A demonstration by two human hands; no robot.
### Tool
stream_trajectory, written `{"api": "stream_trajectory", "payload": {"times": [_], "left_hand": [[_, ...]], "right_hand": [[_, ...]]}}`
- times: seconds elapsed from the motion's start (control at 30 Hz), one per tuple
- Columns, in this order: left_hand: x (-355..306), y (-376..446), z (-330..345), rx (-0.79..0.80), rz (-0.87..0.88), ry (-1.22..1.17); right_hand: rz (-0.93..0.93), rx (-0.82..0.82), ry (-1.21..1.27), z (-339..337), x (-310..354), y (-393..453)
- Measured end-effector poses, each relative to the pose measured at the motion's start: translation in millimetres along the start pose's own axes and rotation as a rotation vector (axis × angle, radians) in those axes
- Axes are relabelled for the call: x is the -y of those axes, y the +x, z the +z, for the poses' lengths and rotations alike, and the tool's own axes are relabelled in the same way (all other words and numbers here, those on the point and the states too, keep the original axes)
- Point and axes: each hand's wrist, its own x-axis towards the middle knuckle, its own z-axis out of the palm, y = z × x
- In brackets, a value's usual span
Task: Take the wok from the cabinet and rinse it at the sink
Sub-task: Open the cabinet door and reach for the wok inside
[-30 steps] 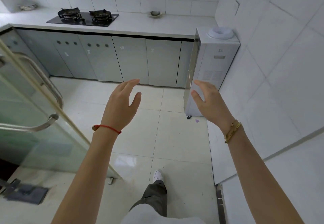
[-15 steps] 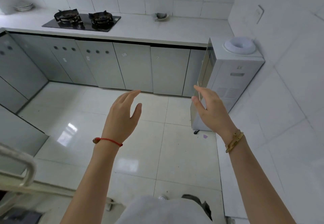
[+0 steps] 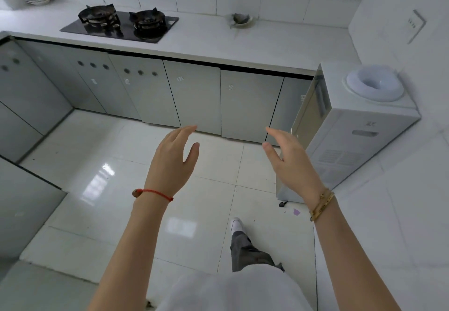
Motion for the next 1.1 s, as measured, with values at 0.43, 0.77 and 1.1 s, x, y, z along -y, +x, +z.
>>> {"api": "stream_trajectory", "payload": {"times": [0.43, 0.77, 1.1], "left_hand": [[18, 187, 31, -0.105, -0.137, 0.035], [80, 283, 52, -0.107, -0.228, 0.067], [189, 453, 59, -0.027, -0.125, 0.034]], "right_hand": [[-0.128, 0.106, 0.026, -7, -23, 239], [-0.16, 0.195, 0.041, 42, -31, 359], [-0.062, 0.148, 0.081, 115, -12, 518]]}}
